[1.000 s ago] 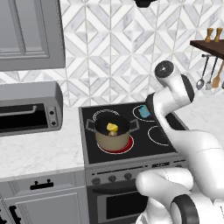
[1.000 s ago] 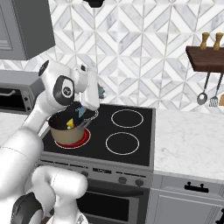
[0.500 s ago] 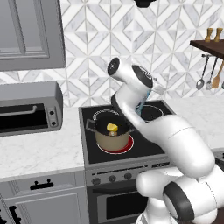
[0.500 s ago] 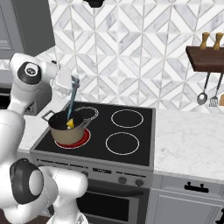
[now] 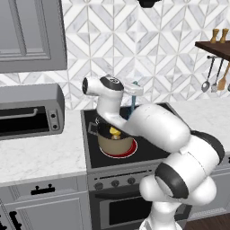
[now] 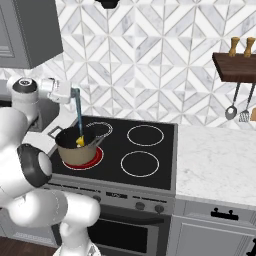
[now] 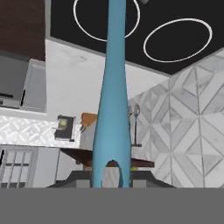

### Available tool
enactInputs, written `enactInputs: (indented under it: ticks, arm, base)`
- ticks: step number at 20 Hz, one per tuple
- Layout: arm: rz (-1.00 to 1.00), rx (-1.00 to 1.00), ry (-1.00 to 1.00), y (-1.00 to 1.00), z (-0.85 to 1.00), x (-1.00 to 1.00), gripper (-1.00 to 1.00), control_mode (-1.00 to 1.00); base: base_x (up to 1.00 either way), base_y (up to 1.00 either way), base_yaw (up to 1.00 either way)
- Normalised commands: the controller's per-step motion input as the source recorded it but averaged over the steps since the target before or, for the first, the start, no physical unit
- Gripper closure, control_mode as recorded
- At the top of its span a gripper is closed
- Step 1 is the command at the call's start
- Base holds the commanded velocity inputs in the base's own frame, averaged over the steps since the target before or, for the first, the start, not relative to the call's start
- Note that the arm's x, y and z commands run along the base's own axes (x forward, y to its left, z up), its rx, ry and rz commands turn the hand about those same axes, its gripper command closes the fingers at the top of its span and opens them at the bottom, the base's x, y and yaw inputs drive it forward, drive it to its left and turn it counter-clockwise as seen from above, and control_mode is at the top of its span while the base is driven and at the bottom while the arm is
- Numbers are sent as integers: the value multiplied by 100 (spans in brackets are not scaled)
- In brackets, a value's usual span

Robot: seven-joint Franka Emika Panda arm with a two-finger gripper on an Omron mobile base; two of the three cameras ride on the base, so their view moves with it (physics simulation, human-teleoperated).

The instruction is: Put the lemon wedge and mushroom in the pot. Retrieve the spatula and lightly stir the vegetables in the pot.

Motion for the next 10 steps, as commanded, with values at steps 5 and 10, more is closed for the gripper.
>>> enactInputs:
  ticks: [5, 10]
  arm:
    - [0, -21, 0, 56, -35, 44, 100, -100]
    - [0, -4, 0, 55, -17, 2, 100, -100]
  base:
    - [0, 0, 0]
    - [0, 0, 0]
